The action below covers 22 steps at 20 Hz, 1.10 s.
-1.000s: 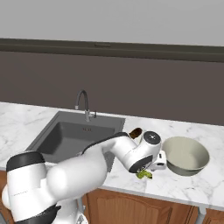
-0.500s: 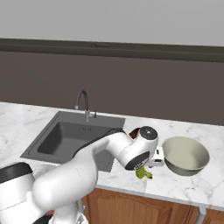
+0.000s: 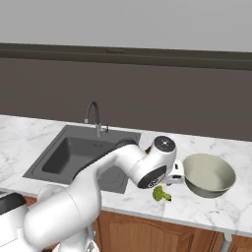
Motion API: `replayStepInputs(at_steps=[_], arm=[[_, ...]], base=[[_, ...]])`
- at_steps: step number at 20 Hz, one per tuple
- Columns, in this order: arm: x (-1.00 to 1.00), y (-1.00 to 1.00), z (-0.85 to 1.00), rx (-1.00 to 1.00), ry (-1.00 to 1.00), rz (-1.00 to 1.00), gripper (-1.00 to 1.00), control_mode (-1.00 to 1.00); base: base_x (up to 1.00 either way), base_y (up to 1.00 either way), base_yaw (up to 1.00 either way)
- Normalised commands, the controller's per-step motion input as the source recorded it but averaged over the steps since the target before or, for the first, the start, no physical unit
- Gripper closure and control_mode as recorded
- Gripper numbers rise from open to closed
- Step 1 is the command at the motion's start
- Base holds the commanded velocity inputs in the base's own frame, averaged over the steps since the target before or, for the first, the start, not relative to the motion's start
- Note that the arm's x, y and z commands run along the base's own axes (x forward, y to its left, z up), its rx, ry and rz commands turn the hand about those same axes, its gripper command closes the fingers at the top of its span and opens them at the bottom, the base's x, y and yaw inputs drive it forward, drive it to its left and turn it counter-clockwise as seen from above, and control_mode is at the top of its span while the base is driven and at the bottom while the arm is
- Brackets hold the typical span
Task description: Remove the broccoli and sweet potato from the sink. Then move the bowl and cup from the counter to the sink for washing.
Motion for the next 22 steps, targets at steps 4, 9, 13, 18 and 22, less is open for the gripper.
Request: replayStepInputs(at_steps=[4,9,13,18,22], arm=[[-0.02,0.08,0.31,0.00,0.00,0.00,-1.00,-1.00],[0.00,0.07,0.28,-0.02,0.00,0.00,-1.00,-1.00],[0.00,0.02,0.27,-0.05,0.00,0.01,-1.00,-1.00],[0.00,0.03,0.19,-0.10,0.04,0.05,-1.00,-1.00],[0.00,0.07,0.18,-0.07,0.07,0.05,-1.00,-1.00]], base=[[0.00,0.00,0.00],[0.00,0.00,0.00],[0.00,0.00,0.00],[0.00,0.00,0.00],[0.00,0.00,0.00]])
